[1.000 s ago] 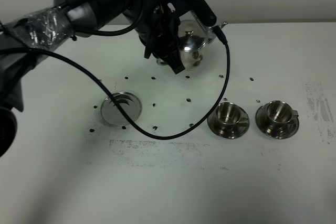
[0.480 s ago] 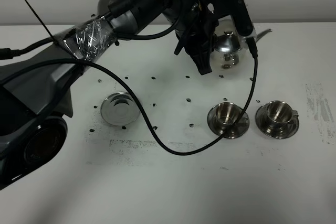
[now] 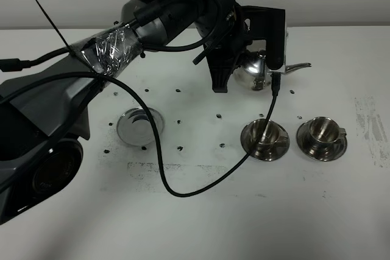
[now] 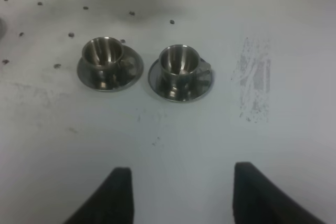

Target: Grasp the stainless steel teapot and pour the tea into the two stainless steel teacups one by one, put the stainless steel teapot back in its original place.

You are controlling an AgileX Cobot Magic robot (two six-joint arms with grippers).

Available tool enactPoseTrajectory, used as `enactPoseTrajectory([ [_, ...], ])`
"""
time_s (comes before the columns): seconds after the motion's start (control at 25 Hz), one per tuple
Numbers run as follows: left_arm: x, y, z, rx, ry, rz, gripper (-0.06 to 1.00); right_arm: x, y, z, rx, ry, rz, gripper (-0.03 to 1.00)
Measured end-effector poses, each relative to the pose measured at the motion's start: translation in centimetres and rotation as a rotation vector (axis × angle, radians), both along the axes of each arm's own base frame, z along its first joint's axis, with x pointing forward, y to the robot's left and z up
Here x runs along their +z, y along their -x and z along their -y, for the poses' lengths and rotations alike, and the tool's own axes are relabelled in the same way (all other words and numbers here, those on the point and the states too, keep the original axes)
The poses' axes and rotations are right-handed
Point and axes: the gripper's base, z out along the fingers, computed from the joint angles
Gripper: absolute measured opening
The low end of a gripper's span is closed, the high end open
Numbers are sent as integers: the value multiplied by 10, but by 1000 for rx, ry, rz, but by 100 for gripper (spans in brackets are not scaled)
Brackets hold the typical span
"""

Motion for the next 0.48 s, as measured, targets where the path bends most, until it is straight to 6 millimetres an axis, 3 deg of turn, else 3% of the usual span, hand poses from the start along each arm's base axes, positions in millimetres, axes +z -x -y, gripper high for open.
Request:
enactPoseTrajectory([
  [0.48,-2,10,14,-305,-162,134,20,0,0,0,0,0,0,42],
])
